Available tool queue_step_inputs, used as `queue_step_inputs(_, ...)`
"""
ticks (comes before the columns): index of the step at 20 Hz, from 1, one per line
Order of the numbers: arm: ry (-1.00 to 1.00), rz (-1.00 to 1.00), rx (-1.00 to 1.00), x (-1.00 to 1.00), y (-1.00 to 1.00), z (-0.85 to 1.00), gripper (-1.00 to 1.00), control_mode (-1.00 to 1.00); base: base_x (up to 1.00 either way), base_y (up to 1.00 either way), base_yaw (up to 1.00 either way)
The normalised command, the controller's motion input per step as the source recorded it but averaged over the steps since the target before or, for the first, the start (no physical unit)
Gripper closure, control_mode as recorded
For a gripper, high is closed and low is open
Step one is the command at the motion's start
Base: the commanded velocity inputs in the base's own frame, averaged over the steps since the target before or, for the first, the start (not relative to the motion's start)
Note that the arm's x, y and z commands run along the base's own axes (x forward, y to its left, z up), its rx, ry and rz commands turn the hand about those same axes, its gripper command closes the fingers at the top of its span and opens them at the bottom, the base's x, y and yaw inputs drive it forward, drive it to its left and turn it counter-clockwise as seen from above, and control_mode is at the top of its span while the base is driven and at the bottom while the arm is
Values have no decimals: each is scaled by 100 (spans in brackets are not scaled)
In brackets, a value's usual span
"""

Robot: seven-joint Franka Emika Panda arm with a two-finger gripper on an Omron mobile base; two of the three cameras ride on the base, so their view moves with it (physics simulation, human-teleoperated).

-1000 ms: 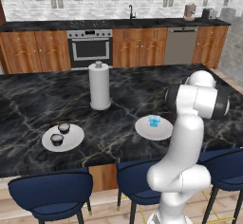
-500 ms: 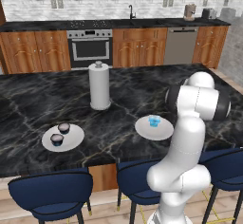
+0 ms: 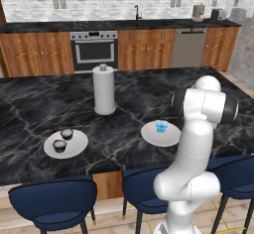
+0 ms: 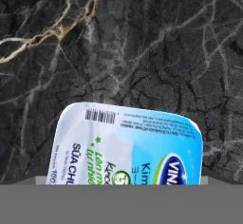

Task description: Place two yogurt containers on each plate.

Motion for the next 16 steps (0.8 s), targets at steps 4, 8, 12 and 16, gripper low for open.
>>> queue_step_inputs(4, -3, 0, -2, 1, 9, -3, 100, -100, 0, 0, 0)
queue_step_inputs(8, -3, 0, 0, -16, 0, 10, 100, -100, 0, 0, 0)
queue_step_inputs(12, -23, 2, -7, -82, 0, 77, 100, -100, 0, 0, 0)
queue_step_inputs(16, -9, 2, -21, -100, 14, 100, 100, -100, 0, 0, 0)
